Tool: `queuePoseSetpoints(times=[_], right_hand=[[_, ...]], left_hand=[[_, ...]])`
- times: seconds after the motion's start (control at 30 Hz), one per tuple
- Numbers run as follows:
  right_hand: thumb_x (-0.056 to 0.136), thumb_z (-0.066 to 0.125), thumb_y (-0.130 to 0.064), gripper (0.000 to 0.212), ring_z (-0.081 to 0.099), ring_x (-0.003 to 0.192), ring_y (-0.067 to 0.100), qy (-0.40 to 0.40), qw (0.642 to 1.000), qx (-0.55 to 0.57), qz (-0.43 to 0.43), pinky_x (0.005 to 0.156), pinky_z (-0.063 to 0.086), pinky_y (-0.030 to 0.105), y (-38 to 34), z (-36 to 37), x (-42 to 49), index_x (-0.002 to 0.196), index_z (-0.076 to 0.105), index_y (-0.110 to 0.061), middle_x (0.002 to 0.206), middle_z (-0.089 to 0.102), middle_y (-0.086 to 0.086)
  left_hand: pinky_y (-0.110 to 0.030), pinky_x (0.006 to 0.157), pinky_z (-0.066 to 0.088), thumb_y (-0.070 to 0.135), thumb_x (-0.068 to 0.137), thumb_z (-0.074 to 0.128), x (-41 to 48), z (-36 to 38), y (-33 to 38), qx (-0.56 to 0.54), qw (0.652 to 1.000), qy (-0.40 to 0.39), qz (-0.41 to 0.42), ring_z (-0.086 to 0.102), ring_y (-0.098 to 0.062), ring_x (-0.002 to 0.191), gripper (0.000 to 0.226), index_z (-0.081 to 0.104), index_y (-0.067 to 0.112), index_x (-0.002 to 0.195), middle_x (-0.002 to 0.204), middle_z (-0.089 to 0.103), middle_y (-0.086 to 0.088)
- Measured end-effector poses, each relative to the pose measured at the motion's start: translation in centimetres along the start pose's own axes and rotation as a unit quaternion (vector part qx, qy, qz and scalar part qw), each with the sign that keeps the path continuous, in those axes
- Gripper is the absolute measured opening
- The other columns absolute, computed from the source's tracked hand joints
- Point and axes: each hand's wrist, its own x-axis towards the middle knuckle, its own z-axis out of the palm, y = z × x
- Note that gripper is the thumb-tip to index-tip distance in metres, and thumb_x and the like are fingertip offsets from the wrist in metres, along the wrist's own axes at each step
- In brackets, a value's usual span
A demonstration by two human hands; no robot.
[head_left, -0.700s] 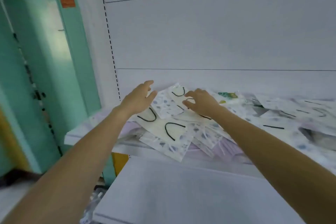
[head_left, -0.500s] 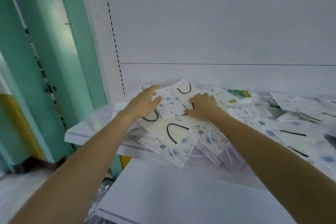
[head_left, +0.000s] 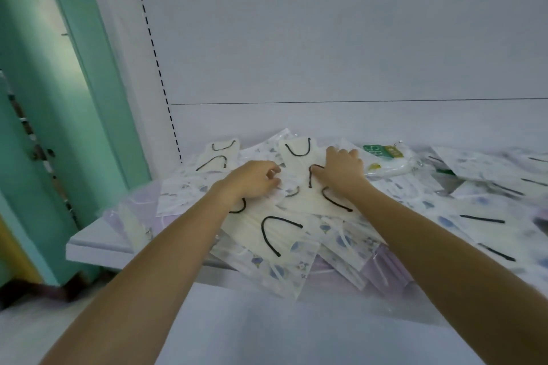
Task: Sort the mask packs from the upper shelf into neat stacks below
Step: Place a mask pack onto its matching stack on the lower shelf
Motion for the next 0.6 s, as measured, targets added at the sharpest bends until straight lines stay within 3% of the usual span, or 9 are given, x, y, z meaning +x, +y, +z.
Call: queuePoseSetpoints(times=[0.1,0.27,0.4,0.47,0.6], right_hand=[[0.092,0.049,-0.041,0.048,0.036,0.122,0.031,-0.012,0.999,0.026,0.021,0.094,0.034,0.037,0.0,-0.1,0.3,0.13,0.043,-0.012,0.129,0.048,0.011],[0.092,0.051,-0.031,0.042,0.034,0.123,0.031,0.042,0.998,0.032,0.025,0.097,0.033,0.037,-0.2,-0.2,0.0,0.13,0.047,-0.014,0.132,0.042,0.013],[0.09,0.053,-0.043,0.042,0.026,0.131,0.026,0.082,0.993,0.042,-0.079,0.106,0.023,0.036,-1.7,-0.3,-0.3,0.126,0.055,-0.022,0.14,0.038,0.005],[0.086,0.054,-0.054,0.049,0.024,0.135,0.023,0.048,0.985,0.023,-0.166,0.11,0.016,0.036,-3.4,0.0,-0.6,0.127,0.056,-0.026,0.144,0.038,0.001],[0.08,0.057,-0.062,0.06,0.039,0.127,0.022,-0.08,0.966,0.011,-0.247,0.107,0.028,0.04,-6.4,2.0,-1.6,0.129,0.055,-0.029,0.13,0.053,-0.002]], left_hand=[[-0.027,0.093,0.042,0.032,0.097,0.047,0.6,-0.4,-0.4,0.0,1.0,0.001,0.01,0.053,-0.017,0.115,0.039,0.048,0.018,0.133,0.13,0.056,-0.001],[-0.022,0.086,0.038,0.034,0.097,0.046,1.2,-1.0,-1.1,-0.006,1.0,-0.002,0.028,0.054,-0.017,0.114,0.036,0.051,0.02,0.13,0.129,0.057,-0.002],[-0.02,0.079,0.038,0.027,0.098,0.044,1.2,-1.9,-1.6,-0.058,0.997,0.035,0.038,0.056,-0.012,0.091,0.033,0.052,0.019,0.129,0.123,0.059,-0.001],[-0.021,0.08,0.038,0.025,0.098,0.043,1.3,-2.7,-2.5,-0.069,0.995,0.06,0.04,0.053,-0.01,0.093,0.032,0.053,0.018,0.128,0.121,0.059,-0.001],[-0.023,0.085,0.041,0.022,0.098,0.045,0.9,-4.0,-5.0,-0.081,0.99,0.106,0.042,0.054,-0.012,0.098,0.029,0.056,0.017,0.123,0.118,0.061,-0.003]])
